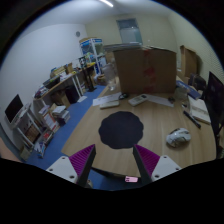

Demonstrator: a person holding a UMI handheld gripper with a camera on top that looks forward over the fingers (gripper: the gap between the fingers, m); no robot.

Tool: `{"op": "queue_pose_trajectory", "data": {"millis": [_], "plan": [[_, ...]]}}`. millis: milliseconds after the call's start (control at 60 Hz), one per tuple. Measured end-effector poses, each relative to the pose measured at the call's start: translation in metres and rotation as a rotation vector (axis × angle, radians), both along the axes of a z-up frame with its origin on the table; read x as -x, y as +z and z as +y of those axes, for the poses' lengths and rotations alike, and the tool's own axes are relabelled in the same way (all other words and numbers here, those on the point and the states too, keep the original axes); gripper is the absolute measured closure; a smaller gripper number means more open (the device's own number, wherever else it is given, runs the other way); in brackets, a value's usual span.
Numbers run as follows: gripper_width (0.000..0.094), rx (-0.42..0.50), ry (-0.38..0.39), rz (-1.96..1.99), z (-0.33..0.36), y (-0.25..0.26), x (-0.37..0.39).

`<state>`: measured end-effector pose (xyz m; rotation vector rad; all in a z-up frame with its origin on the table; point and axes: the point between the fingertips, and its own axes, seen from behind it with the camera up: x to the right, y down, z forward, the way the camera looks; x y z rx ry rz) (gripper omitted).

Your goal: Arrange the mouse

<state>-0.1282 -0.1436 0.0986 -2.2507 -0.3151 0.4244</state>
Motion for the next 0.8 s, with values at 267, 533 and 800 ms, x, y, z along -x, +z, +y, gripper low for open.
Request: {"op": "queue_pose_trajectory", "data": {"millis": [267,533,800], "plan": [[0.0161,0.028,-0.169,-0.025,0.003,-0.041,-0.101],[0.0160,0.012,-0.317,-0.090,0.055,-0.092,-0.197],[0.0136,-0.029,-0.330,-0.125,0.115,-0.113,-0.197]]}}
